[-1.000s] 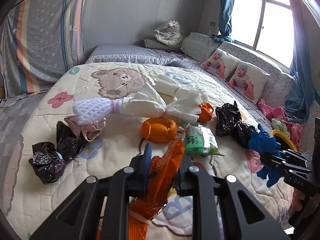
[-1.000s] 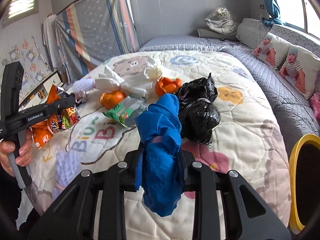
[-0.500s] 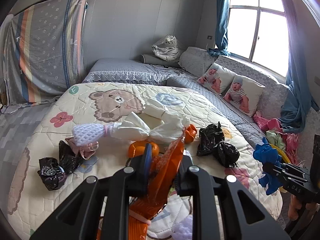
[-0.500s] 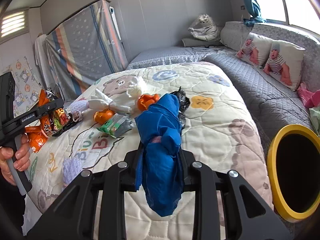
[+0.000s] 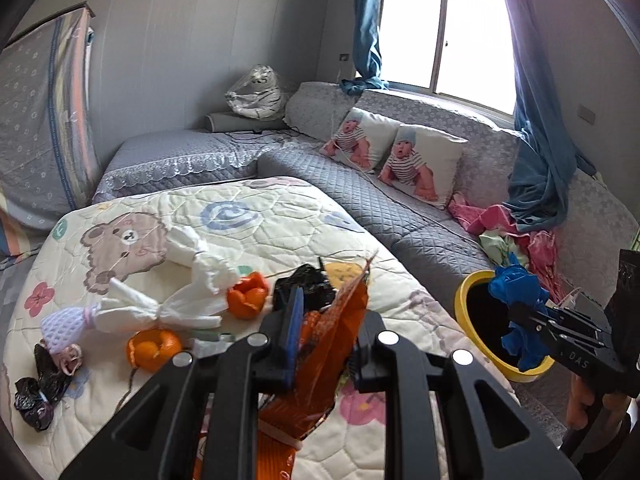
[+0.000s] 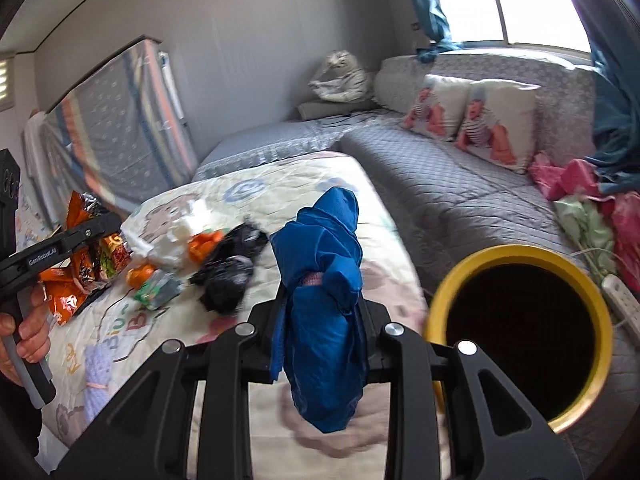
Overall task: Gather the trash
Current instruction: 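Carry the blue glove and orange wrapper over the yellow-rimmed bin with both tools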
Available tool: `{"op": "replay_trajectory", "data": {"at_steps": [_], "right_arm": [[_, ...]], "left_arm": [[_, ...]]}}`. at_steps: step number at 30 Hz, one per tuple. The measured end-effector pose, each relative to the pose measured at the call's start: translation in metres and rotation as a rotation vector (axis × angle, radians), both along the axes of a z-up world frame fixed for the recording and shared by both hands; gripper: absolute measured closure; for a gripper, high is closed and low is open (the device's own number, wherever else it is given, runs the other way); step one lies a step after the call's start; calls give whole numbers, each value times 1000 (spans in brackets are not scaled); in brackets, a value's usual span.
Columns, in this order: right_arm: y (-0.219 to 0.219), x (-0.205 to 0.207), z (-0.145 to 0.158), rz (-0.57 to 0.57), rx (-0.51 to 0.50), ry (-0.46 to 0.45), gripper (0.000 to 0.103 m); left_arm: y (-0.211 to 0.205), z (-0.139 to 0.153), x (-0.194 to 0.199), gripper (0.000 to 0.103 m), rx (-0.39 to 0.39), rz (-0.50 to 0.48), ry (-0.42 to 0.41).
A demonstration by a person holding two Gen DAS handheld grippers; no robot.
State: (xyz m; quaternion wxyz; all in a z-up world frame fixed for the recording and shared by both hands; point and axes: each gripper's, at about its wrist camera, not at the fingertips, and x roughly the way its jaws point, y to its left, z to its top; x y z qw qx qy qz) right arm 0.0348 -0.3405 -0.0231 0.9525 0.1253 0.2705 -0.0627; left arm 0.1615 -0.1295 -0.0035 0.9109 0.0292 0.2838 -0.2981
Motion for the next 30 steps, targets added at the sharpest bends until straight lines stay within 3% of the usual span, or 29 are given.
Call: {"op": "replay_trajectory", "data": {"at_steps": [14,23,30], "right_arm": [[-118,-40,-29,-266,18,67,77],[-156,-47,-68,-353,50,149,77],[-172,-48,-85,-381,53,181,77]], "left_arm": [[-180,-28,7,85,15,-294,108],[-286,-61,0,84,67,-452,173],[-335,-88,1,84,96,-500,235]]}}
